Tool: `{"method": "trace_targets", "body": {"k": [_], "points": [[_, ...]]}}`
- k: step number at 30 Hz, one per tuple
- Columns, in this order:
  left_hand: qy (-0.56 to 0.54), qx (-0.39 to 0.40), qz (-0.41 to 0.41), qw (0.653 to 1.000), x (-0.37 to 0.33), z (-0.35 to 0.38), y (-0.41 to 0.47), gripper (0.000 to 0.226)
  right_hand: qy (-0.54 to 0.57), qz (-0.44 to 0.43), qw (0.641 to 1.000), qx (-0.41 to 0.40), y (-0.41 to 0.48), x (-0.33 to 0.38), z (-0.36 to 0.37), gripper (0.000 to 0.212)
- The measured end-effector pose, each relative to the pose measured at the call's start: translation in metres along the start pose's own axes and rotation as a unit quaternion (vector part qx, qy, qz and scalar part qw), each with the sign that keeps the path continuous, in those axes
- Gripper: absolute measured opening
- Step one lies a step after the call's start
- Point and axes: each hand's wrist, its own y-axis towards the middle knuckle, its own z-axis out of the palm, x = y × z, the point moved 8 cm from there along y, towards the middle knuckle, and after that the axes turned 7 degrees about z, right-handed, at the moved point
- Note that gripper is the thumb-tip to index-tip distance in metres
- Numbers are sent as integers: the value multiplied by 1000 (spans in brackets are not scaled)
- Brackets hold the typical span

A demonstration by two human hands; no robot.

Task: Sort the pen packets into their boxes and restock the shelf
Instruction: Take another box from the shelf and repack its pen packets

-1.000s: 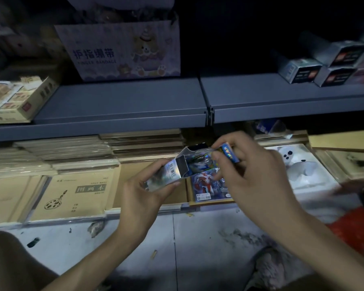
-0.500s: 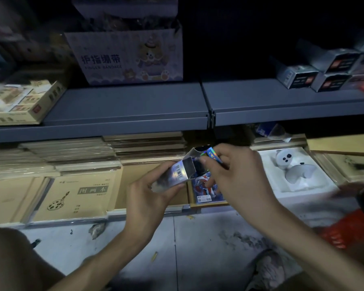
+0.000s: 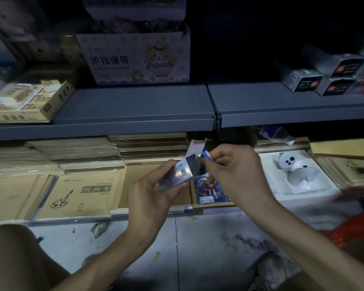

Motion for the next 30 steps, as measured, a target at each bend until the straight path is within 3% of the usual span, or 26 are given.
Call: {"method": "trace_targets", "body": {"k": [4, 9, 17, 23, 26, 30], "points": [[6, -4, 12, 1000, -2, -1, 3, 50, -6, -13, 1000, -2, 4, 0, 3, 22], [10, 8, 36, 999, -15, -6, 9, 56, 67, -4, 998, 13, 8, 5, -11, 6], [17, -7, 41, 999, -7, -3, 3, 60, 33, -19, 999, -6, 8, -2, -2, 10], [52, -14, 55, 997, -4, 0, 0, 53, -40, -50, 998, 18, 3, 3, 8, 39], [52, -13, 45, 998, -4, 2, 0, 53, -66, -39, 997, 20, 8, -2, 6, 25], [26, 4, 24, 999, -6, 6, 2, 52, -23, -15, 999, 46, 12, -4, 1, 23]]}}
